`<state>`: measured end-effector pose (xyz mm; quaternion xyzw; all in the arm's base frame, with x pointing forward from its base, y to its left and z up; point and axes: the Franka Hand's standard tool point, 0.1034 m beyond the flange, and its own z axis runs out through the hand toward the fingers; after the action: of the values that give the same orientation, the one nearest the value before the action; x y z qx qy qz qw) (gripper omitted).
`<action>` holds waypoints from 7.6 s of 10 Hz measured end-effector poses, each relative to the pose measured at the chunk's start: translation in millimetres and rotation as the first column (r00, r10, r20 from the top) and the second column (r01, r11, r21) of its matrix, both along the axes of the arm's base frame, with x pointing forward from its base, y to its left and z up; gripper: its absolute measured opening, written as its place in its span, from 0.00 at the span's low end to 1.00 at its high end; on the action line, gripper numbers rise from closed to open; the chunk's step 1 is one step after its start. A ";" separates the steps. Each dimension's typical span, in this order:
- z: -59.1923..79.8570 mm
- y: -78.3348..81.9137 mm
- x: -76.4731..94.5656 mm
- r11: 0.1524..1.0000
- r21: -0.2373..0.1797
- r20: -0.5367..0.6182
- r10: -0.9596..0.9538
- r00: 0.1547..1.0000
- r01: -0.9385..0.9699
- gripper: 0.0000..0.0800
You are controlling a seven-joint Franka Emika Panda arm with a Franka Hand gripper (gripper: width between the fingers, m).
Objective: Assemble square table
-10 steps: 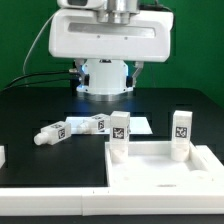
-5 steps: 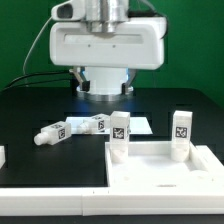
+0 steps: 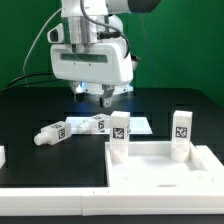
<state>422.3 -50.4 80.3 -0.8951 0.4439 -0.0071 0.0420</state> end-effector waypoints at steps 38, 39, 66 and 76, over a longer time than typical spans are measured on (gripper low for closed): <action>-60.5 33.4 -43.4 0.893 0.024 -0.081 -0.446 0.892 0.449 0.36; -58.2 13.5 -40.8 0.885 0.019 -0.067 -0.462 0.884 0.464 0.36; -70.2 -44.2 -49.5 -0.366 0.065 0.001 -0.930 -0.367 0.928 0.36; -61.0 -28.3 -62.5 -0.500 0.134 0.066 -0.857 -0.511 0.855 0.47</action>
Offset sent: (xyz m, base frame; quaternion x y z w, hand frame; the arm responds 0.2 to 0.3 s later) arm -0.0450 0.0156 -0.0556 0.0190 -0.0227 0.0658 0.9974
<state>359.7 -78.7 19.3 -0.0572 0.9915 -0.1050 0.0520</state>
